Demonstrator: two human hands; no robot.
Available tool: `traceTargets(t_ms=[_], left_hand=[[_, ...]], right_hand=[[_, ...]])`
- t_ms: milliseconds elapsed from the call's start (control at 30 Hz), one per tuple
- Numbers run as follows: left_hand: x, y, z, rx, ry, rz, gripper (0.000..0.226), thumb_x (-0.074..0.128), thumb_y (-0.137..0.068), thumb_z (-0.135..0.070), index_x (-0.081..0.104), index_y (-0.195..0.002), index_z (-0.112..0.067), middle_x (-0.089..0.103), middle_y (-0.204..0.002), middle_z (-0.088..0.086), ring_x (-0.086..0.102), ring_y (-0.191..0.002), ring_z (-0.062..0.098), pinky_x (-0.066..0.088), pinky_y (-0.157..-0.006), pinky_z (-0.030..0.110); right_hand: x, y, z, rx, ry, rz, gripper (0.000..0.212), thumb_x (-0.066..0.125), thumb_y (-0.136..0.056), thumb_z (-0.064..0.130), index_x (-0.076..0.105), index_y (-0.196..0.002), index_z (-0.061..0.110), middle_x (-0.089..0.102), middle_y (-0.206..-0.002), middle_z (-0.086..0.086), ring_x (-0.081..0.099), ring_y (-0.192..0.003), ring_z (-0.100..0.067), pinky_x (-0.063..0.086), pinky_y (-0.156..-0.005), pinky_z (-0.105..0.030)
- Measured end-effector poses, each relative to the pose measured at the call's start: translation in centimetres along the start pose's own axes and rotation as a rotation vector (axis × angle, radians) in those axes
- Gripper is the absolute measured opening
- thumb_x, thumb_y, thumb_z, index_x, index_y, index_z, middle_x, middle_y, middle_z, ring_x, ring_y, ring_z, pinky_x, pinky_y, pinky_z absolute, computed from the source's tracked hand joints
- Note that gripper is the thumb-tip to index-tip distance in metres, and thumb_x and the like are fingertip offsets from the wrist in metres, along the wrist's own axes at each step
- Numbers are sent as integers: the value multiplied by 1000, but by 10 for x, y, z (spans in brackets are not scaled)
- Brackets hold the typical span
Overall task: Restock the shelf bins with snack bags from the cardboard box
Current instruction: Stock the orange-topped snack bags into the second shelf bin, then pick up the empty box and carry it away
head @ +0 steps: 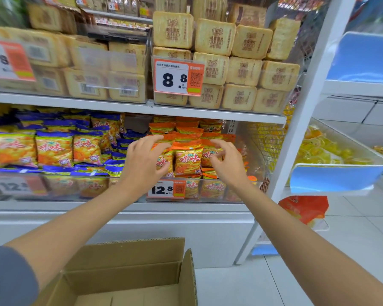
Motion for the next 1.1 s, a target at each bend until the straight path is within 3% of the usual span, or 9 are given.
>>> traceTargets(t_ms=[67, 167, 400, 567, 733, 800, 933, 1000, 1100], left_hand=[[-3, 15, 10, -50, -9, -9, 42, 75, -81, -27, 63, -120, -19, 55, -131, 6, 48, -123, 26, 35, -102, 47], [-3, 23, 17, -100, 11, 33, 45, 78, -80, -26, 63, -122, -20, 56, -128, 5, 48, -120, 24, 42, -96, 45], [1, 2, 25, -50, 109, 130, 46, 71, -85, -27, 58, -129, -21, 58, -128, -3, 40, -127, 19, 33, -106, 34], [-7, 11, 26, -50, 139, 146, 50, 74, -83, -30, 58, -130, -23, 53, -136, -1, 40, -128, 19, 40, -105, 42], [-29, 43, 25, -139, 228, 89, 43, 75, -82, -30, 61, -122, -23, 57, -123, -2, 47, -116, 17, 43, -97, 34], [-35, 67, 27, -209, 282, 113, 38, 76, -81, -28, 63, -116, -20, 59, -115, -1, 51, -109, 18, 42, -90, 30], [-31, 138, 43, -412, 393, 200, 30, 79, -79, -26, 67, -105, -17, 59, -99, -5, 58, -90, 15, 48, -84, 35], [-20, 178, 56, -501, 373, 298, 30, 80, -78, -29, 67, -103, -19, 61, -97, -5, 56, -85, 12, 50, -84, 38], [0, 227, 74, -587, 358, 442, 31, 78, -80, -32, 67, -105, -19, 62, -98, -4, 56, -86, 10, 50, -84, 33]], right_hand=[[12, 7, 14, -64, -4, 73, 49, 58, -91, 25, 48, -139, 32, 46, -131, 6, 52, -119, -17, 46, -103, -43], [34, 7, 22, -125, 157, 240, 62, 64, -91, 35, 36, -147, 38, 19, -156, 2, 21, -144, -22, 28, -117, -44], [56, 0, 16, -25, 195, 235, 64, 66, -90, 35, 36, -147, 35, 19, -154, 1, 30, -140, -23, 37, -113, -41], [47, 11, 19, -43, 217, 160, 70, 66, -89, 41, 30, -148, 42, 9, -161, 0, 7, -148, -23, 17, -118, -47], [41, 47, 40, -191, 140, -142, 48, 68, -86, 16, 56, -132, 23, 38, -145, -10, 35, -135, -26, 40, -107, -47], [44, 65, 46, -196, 152, -192, 41, 66, -84, 10, 62, -124, 17, 47, -135, -10, 42, -128, -27, 41, -105, -43], [68, 113, 46, -115, 17, 6, 27, 60, -87, 8, 65, -113, 16, 53, -112, 2, 53, -100, -15, 41, -84, -24], [94, 144, 36, -65, -2, 181, 24, 60, -88, 10, 66, -110, 18, 51, -103, 8, 52, -88, -10, 42, -78, -24], [139, 183, 14, 14, 28, 423, 22, 60, -89, 17, 67, -110, 24, 53, -103, 12, 55, -90, -9, 48, -84, -27]])
Point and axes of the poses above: each hand's wrist, its own y-axis away from the middle knuckle, its own x-axis out of the palm, z = x × y, the point moved 2 cm from there along -y, towards the middle knuckle
